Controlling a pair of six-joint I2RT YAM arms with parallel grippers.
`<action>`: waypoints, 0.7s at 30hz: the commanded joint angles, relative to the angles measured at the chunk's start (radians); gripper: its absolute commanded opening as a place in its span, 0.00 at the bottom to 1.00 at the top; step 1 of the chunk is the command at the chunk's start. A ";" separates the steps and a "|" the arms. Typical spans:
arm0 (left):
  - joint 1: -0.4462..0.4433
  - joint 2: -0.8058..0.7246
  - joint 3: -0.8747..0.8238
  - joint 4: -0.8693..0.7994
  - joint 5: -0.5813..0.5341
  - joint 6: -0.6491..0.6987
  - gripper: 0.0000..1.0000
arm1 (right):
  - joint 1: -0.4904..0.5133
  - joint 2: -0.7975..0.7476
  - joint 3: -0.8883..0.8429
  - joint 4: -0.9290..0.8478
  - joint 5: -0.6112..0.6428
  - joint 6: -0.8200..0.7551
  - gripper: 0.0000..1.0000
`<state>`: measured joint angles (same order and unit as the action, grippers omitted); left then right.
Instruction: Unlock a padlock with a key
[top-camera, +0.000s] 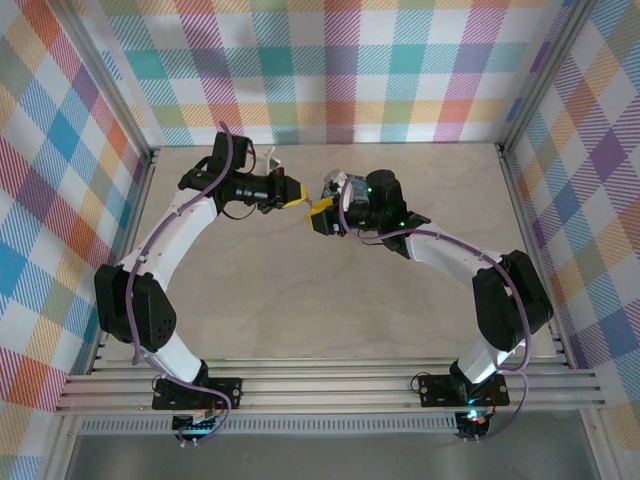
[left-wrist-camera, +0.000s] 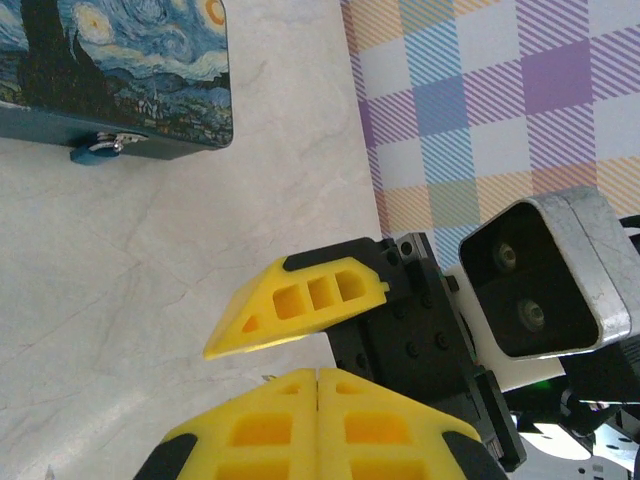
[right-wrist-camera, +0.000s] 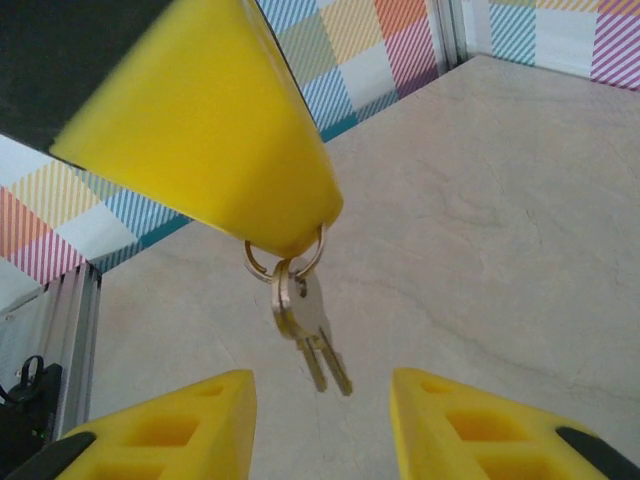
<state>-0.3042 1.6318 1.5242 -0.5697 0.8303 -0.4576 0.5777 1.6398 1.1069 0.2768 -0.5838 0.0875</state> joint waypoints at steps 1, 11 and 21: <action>0.007 -0.039 -0.014 -0.019 0.035 -0.015 0.00 | 0.010 -0.014 0.035 0.038 0.000 -0.056 0.40; 0.005 -0.044 -0.044 -0.024 0.055 -0.014 0.00 | 0.013 -0.017 0.047 0.004 -0.004 -0.105 0.20; 0.005 -0.068 -0.071 0.005 0.043 -0.014 0.00 | 0.013 -0.066 0.050 -0.129 -0.051 -0.172 0.00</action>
<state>-0.3042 1.6093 1.4620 -0.5743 0.8566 -0.4637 0.5842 1.6196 1.1229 0.2131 -0.5865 -0.0265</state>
